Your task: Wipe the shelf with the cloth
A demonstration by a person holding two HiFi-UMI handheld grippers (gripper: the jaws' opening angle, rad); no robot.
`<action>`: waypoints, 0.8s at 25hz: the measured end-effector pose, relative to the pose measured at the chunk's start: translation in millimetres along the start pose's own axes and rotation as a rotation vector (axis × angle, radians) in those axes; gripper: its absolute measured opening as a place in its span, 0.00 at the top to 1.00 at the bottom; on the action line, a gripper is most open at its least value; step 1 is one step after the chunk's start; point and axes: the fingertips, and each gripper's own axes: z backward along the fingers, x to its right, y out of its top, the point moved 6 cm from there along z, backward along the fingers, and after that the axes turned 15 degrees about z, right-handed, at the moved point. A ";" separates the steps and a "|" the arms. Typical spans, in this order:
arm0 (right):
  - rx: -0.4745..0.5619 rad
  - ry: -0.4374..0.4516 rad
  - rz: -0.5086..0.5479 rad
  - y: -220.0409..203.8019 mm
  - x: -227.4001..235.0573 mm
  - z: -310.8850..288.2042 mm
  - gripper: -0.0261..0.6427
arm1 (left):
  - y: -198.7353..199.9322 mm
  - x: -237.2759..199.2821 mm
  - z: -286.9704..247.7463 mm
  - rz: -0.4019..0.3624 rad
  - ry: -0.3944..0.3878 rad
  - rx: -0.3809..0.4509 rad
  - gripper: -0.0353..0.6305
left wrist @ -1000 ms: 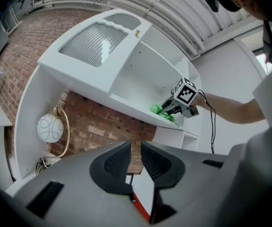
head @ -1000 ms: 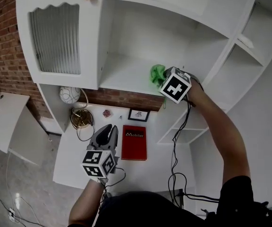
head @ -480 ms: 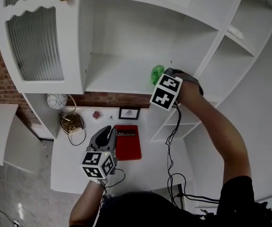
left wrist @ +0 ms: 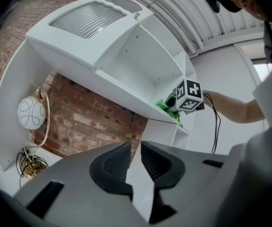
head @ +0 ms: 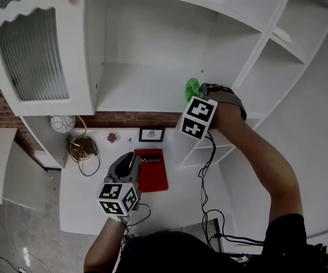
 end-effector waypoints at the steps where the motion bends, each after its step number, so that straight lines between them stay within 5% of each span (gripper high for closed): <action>1: -0.008 -0.037 0.023 -0.4 -0.3 2.5 0.89 | -1.9 0.1 -1.1 0.001 0.000 -0.005 0.85; 5: 0.115 -0.236 0.026 -1.0 5.0 22.3 0.89 | -9.0 -1.0 -5.4 0.005 0.010 -0.021 0.85; 8: 0.373 -0.301 -0.261 -14.6 13.7 47.4 0.88 | -13.7 -0.4 -7.7 0.001 0.023 -0.030 0.85; 11: 0.655 -0.256 -0.643 -41.6 13.5 68.6 0.88 | -16.5 2.3 -10.3 -0.013 0.036 -0.037 0.85; 15: 0.963 -0.218 -1.021 -67.9 -12.9 81.0 0.88 | -16.5 9.1 -12.6 -0.036 0.059 -0.038 0.85; 20: 1.071 -0.249 -1.208 -57.6 -70.1 77.6 0.88 | -17.1 20.1 -19.8 -0.077 0.082 -0.049 0.85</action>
